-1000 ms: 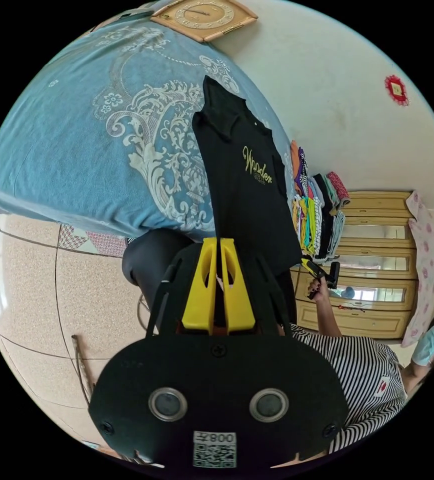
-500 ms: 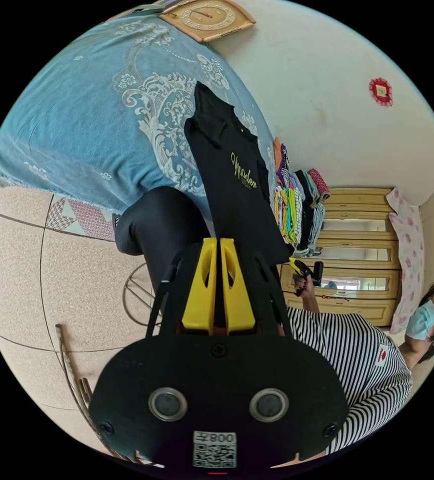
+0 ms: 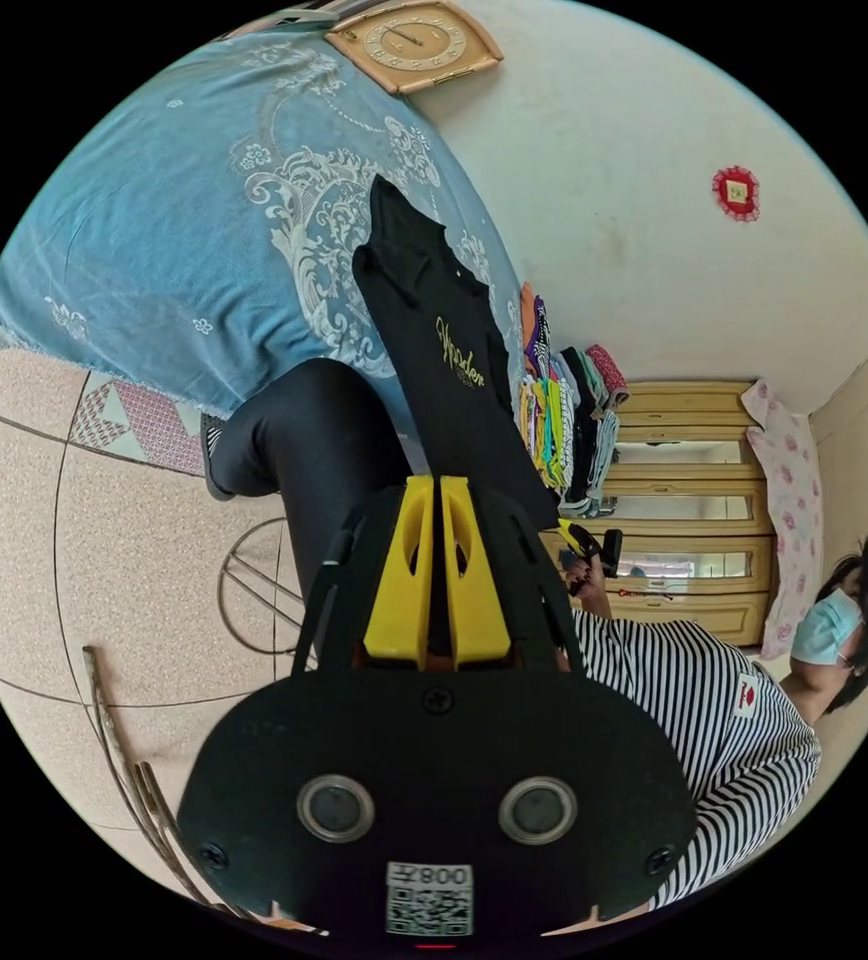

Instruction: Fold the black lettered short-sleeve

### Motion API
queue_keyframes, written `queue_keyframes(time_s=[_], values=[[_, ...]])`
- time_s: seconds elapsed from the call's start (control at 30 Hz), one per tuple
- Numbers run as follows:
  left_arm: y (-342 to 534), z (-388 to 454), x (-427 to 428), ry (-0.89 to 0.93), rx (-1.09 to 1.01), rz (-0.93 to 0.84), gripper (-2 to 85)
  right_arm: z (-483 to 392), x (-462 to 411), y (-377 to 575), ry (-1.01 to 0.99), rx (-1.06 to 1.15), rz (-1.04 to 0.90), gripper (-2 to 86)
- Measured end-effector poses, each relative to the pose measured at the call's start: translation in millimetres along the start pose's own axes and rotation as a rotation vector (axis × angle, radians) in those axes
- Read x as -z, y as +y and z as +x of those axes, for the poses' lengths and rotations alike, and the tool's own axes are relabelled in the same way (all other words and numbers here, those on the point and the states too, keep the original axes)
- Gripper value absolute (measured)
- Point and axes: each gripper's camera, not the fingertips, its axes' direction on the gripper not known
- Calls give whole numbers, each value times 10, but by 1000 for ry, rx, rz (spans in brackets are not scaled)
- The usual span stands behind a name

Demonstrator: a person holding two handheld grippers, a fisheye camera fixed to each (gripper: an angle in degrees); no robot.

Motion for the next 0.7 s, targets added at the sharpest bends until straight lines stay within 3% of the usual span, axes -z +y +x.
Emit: queue_keyframes(time_s=[0.43,0.7], values=[[-742,-240,-319,66,23,33,8,67,-229,-883,-63,-16,32,16],[-1900,-250,-606,99,-6,103,8,-182,-469,-2062,-40,54,69,16]])
